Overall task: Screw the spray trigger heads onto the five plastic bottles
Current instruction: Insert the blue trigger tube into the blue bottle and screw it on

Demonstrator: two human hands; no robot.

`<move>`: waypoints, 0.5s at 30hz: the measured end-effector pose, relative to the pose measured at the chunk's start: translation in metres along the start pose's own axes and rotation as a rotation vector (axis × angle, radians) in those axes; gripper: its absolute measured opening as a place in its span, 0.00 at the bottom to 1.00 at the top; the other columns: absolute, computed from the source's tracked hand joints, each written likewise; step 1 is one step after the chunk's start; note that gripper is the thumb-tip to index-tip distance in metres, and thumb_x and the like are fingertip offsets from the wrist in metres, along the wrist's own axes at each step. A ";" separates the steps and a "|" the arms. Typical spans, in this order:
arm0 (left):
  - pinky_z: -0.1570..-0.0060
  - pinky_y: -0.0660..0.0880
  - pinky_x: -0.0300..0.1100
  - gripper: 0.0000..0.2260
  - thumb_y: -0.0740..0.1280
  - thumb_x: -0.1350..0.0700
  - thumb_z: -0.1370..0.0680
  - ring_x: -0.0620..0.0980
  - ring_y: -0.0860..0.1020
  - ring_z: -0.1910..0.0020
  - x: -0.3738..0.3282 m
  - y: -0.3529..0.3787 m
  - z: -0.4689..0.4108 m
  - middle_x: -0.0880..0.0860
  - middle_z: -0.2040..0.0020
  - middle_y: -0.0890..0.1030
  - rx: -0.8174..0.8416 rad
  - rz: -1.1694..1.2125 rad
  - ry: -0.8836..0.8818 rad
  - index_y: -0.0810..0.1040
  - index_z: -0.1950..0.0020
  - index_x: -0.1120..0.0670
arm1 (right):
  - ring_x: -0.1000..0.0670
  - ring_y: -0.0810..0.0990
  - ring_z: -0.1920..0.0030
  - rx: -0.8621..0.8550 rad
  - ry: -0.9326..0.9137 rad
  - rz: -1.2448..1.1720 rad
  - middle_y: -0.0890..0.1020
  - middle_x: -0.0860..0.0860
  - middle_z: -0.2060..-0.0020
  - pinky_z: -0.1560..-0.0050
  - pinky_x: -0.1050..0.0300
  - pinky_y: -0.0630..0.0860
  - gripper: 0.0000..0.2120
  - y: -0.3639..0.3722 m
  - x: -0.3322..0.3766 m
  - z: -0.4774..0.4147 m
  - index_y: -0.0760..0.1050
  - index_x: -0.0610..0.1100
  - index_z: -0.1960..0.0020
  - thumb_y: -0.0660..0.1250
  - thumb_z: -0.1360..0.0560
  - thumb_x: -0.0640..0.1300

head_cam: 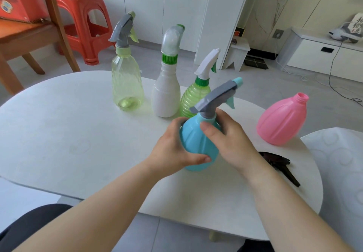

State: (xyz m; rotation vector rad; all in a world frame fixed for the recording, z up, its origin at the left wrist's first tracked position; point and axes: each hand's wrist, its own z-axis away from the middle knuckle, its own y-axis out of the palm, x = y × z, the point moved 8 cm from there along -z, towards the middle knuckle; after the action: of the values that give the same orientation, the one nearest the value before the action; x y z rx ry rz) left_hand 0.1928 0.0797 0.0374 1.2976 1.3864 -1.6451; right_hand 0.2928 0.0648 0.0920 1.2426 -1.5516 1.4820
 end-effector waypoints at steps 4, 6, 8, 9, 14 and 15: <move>0.44 0.73 0.49 0.38 0.79 0.52 0.44 0.50 0.74 0.44 0.001 -0.001 -0.001 0.48 0.45 0.74 -0.036 -0.038 0.003 0.63 0.39 0.47 | 0.53 0.77 0.46 -0.145 -0.030 -0.017 0.80 0.54 0.52 0.44 0.60 0.71 0.07 -0.015 -0.002 0.003 0.75 0.53 0.51 0.63 0.27 0.44; 0.42 0.72 0.49 0.39 0.78 0.51 0.43 0.50 0.73 0.43 0.001 -0.001 -0.001 0.47 0.44 0.72 -0.086 -0.065 -0.001 0.63 0.38 0.49 | 0.50 0.78 0.48 -0.260 -0.033 -0.038 0.81 0.53 0.54 0.44 0.57 0.72 0.07 -0.018 -0.004 0.003 0.76 0.52 0.52 0.66 0.29 0.43; 0.42 0.70 0.44 0.40 0.78 0.49 0.43 0.49 0.71 0.41 0.000 -0.002 0.002 0.45 0.45 0.70 -0.182 -0.128 0.004 0.62 0.36 0.50 | 0.50 0.78 0.51 -0.323 -0.024 -0.085 0.81 0.54 0.57 0.46 0.56 0.73 0.08 -0.017 -0.007 0.001 0.75 0.56 0.57 0.67 0.30 0.43; 0.43 0.68 0.42 0.40 0.77 0.48 0.43 0.49 0.71 0.41 -0.002 -0.003 0.004 0.46 0.44 0.69 -0.226 -0.173 0.012 0.62 0.35 0.51 | 0.49 0.79 0.51 -0.326 -0.018 -0.105 0.81 0.54 0.57 0.47 0.55 0.74 0.08 -0.016 -0.009 -0.002 0.75 0.57 0.58 0.67 0.30 0.43; 0.36 0.61 0.45 0.47 0.75 0.43 0.43 0.49 0.64 0.35 -0.004 -0.002 0.007 0.50 0.35 0.65 -0.163 -0.321 0.037 0.55 0.30 0.48 | 0.65 0.77 0.59 -0.266 -0.041 -0.175 0.80 0.60 0.61 0.54 0.69 0.73 0.07 -0.011 -0.012 -0.011 0.74 0.55 0.59 0.67 0.30 0.43; 0.35 0.62 0.45 0.47 0.75 0.44 0.43 0.49 0.64 0.35 -0.002 -0.003 0.006 0.50 0.36 0.64 -0.114 -0.314 0.037 0.54 0.30 0.47 | 0.64 0.78 0.59 -0.258 -0.042 -0.192 0.80 0.60 0.62 0.54 0.69 0.73 0.06 -0.012 -0.013 -0.012 0.75 0.55 0.59 0.67 0.30 0.43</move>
State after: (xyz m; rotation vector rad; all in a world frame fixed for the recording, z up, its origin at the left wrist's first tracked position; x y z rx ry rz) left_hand 0.1894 0.0743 0.0404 1.0923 1.7505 -1.7191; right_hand 0.3068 0.0798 0.0860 1.2371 -1.5467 1.1036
